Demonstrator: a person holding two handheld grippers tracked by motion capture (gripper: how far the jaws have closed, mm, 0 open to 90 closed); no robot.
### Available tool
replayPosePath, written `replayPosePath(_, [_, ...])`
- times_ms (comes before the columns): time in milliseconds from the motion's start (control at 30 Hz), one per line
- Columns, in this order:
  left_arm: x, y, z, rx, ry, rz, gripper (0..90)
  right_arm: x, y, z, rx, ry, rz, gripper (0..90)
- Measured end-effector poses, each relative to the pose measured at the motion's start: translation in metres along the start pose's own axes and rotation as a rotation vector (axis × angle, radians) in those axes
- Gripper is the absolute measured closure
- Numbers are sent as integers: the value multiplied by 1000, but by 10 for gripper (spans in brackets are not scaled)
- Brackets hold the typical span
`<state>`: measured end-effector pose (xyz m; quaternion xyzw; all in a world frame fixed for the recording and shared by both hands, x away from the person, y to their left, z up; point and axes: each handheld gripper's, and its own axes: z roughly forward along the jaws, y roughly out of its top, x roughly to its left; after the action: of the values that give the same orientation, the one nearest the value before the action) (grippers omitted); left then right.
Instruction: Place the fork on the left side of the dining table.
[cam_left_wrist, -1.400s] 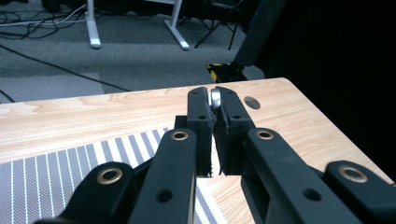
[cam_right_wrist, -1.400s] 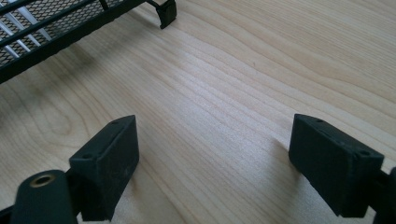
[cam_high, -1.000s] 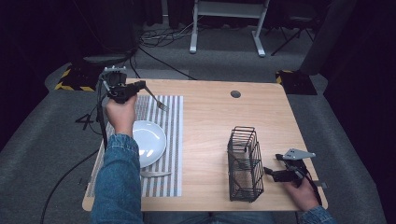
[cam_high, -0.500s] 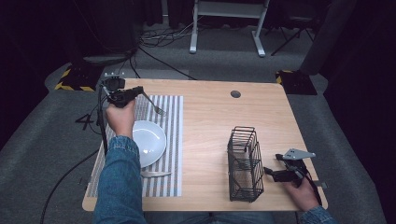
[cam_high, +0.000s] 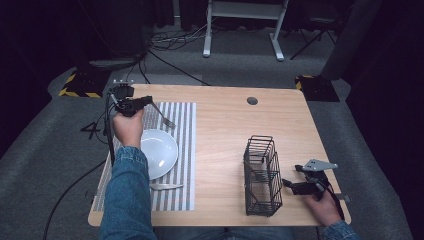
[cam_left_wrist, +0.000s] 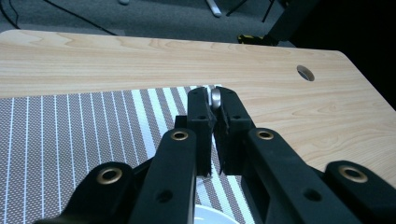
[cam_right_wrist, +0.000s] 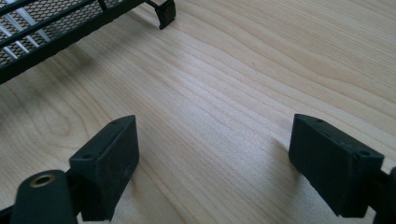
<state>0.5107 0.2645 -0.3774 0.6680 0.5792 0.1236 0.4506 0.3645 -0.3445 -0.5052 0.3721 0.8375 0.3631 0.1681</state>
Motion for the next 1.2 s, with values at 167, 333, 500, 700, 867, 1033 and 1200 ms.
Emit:
replayPosePath(167, [5, 0, 1, -2, -9, -14, 855, 0, 0, 0, 0, -1, 1, 162])
replayPosePath(333, [11, 0, 1, -4, -15, -33, 852, 0, 0, 0, 0, -2, 2, 162])
replayPosePath(500, [16, 0, 2, 1, -7, -44, 843, 0, 0, 0, 0, -4, 3, 162])
replayPosePath(700, [21, 1, 2, 17, 34, -17, 805, 1, 0, 0, 1, -6, 6, 161])
replayPosePath(867, [26, 0, 1, 19, 47, -14, 742, 1, 0, 0, 1, -7, 6, 161])
replayPosePath(1033, [37, -3, 0, 31, 62, -41, 642, 1, 0, 0, 1, -9, 8, 161])
replayPosePath(1200, [48, -8, 1, 42, 74, -71, 575, 1, 0, 0, 0, -10, 11, 161])
